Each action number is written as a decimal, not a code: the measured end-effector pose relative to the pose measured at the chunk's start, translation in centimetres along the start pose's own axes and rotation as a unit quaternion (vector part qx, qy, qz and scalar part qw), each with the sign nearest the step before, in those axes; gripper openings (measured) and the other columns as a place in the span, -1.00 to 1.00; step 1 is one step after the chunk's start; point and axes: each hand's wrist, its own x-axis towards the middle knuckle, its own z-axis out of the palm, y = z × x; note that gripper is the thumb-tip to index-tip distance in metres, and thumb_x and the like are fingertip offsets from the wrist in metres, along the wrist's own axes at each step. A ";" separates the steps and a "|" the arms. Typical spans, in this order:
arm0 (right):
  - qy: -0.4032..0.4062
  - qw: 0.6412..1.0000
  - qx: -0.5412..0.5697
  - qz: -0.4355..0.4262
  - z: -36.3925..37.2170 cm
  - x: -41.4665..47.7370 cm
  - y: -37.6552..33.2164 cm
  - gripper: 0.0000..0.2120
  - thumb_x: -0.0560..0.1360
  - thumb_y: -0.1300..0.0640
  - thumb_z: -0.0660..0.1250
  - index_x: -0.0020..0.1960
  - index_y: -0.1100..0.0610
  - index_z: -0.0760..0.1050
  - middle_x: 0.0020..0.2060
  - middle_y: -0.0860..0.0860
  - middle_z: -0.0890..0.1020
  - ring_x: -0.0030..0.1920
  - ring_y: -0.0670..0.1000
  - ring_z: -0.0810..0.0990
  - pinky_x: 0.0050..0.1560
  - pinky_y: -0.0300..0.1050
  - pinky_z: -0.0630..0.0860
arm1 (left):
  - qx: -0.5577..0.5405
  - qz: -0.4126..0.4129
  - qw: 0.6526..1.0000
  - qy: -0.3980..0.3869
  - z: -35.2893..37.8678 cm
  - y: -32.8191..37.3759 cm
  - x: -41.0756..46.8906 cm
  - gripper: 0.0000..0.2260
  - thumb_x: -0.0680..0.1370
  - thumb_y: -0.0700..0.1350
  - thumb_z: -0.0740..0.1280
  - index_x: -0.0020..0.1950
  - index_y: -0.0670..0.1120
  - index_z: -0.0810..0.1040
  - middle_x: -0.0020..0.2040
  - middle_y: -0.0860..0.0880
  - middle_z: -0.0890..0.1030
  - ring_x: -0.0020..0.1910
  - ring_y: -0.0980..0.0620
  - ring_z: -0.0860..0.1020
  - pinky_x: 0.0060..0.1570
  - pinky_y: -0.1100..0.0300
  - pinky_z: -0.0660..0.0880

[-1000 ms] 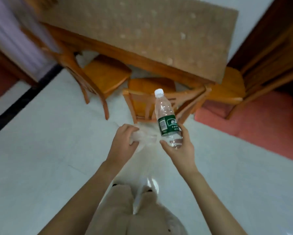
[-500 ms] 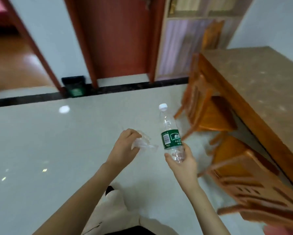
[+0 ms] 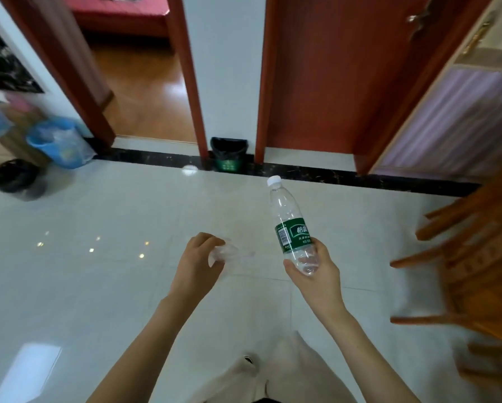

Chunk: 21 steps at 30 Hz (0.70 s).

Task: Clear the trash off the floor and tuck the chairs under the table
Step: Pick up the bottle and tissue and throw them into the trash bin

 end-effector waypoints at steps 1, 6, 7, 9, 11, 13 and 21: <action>-0.008 1.000 -0.007 0.001 0.9 1.5 -0.2 -0.48 0.40 0.12 0.52 0.24 -0.12 0.37 -0.01 -0.24 0.59 -0.05 -0.27 0.56 -0.15 -0.44 0.48 | 0.001 -0.013 1.000 0.003 0.0 -1.0 1.0 -0.77 0.38 -0.38 0.40 -0.03 -0.14 0.60 -0.03 0.02 0.54 -0.04 0.01 0.51 -0.09 0.37 0.35; -0.044 0.999 -0.026 0.016 5.5 10.7 -0.8 -0.48 0.40 0.13 0.53 0.25 -0.09 0.39 -0.03 -0.21 0.61 -0.08 -0.27 0.59 -0.17 -0.42 0.50 | 0.000 -0.065 0.998 0.000 1.1 -5.8 7.6 -0.77 0.37 -0.38 0.41 -0.03 -0.16 0.60 -0.03 0.00 0.55 -0.06 0.01 0.52 -0.10 0.42 0.32; -0.049 0.998 -0.027 0.016 6.4 13.0 -1.1 -0.49 0.40 0.14 0.53 0.25 -0.09 0.39 -0.04 -0.20 0.61 -0.09 -0.28 0.59 -0.18 -0.42 0.50 | -0.001 -0.072 0.997 0.001 1.3 -6.7 9.4 -0.77 0.37 -0.38 0.41 -0.03 -0.16 0.60 -0.04 0.01 0.55 -0.07 0.01 0.51 -0.10 0.44 0.31; -0.051 0.998 -0.026 0.013 8.2 18.1 -1.9 -0.51 0.40 0.15 0.53 0.23 -0.07 0.41 -0.06 -0.18 0.63 -0.12 -0.28 0.60 -0.19 -0.40 0.51 | 0.001 -0.083 0.996 0.008 1.5 -8.6 13.8 -0.77 0.36 -0.38 0.40 -0.04 -0.15 0.61 -0.05 0.03 0.54 -0.08 0.03 0.51 -0.10 0.47 0.30; -0.056 0.998 -0.027 0.001 10.0 23.7 -2.9 -0.52 0.39 0.16 0.52 0.21 -0.08 0.42 -0.07 -0.17 0.63 -0.13 -0.26 0.60 -0.19 -0.39 0.51 | 0.006 -0.090 0.996 0.014 1.3 -10.2 18.9 -0.77 0.36 -0.38 0.42 -0.04 -0.15 0.61 -0.06 0.03 0.54 -0.09 0.03 0.51 -0.10 0.47 0.30; -0.072 0.997 -0.029 -0.007 11.4 29.4 -4.4 -0.53 0.40 0.16 0.52 0.22 -0.06 0.42 -0.07 -0.16 0.63 -0.14 -0.26 0.61 -0.21 -0.39 0.51 | 0.011 -0.097 0.995 0.024 0.9 -11.6 24.5 -0.76 0.35 -0.38 0.43 -0.04 -0.15 0.61 -0.06 0.02 0.55 -0.09 0.01 0.53 -0.09 0.45 0.31; -0.090 0.995 -0.040 -0.014 16.9 49.7 -10.9 -0.56 0.42 0.09 0.49 0.23 -0.02 0.43 -0.02 -0.14 0.65 -0.13 -0.17 0.63 -0.21 -0.33 0.50 | 0.040 -0.083 0.994 0.066 -2.5 -15.3 44.9 -0.75 0.35 -0.38 0.45 -0.02 -0.17 0.61 -0.05 -0.03 0.55 -0.08 -0.02 0.52 -0.07 0.29 0.36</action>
